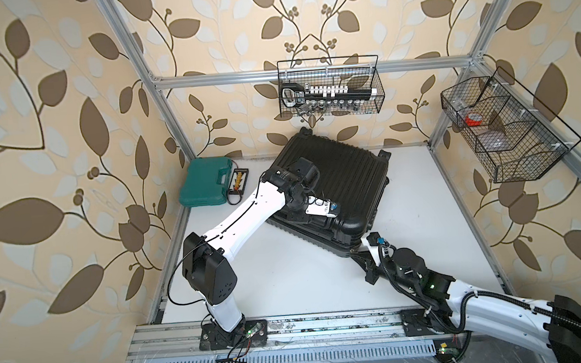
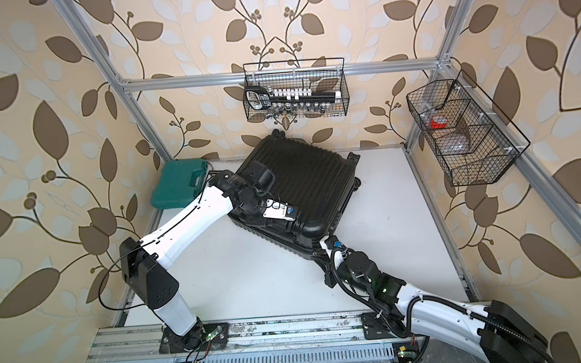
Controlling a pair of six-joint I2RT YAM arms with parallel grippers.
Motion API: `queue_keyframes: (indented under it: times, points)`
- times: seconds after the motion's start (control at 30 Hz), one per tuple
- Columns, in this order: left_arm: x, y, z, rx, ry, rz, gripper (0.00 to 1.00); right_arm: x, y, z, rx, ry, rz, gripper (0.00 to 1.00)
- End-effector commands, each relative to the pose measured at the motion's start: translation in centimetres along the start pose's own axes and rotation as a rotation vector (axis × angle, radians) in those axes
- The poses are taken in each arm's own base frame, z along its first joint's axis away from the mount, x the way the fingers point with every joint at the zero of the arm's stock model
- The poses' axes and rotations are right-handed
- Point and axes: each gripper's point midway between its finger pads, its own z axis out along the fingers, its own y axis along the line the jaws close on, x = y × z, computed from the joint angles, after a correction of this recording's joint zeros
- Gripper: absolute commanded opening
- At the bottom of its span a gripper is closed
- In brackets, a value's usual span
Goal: Close the suitcase zippers
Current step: Adjust the suitcase at the center of the board.
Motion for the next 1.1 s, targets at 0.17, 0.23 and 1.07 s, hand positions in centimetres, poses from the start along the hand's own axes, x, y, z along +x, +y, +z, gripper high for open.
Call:
queue_keyframes:
  times: [0.17, 0.23, 1.07]
  points:
    - [-7.1, 5.9, -3.6, -0.229, -0.240, -0.155, 0.18, -3.0, 5.5, -0.2, -0.226, -0.057, -0.063, 0.00]
    - [-7.9, 6.0, -3.6, -0.238, -0.250, -0.180, 0.18, -3.1, 5.6, 0.0, -0.223, -0.057, -0.065, 0.00]
    - [-16.8, 7.2, -0.2, -0.180, -0.344, -0.513, 0.19, -3.8, 8.7, 3.6, -0.212, -0.059, -0.220, 0.00]
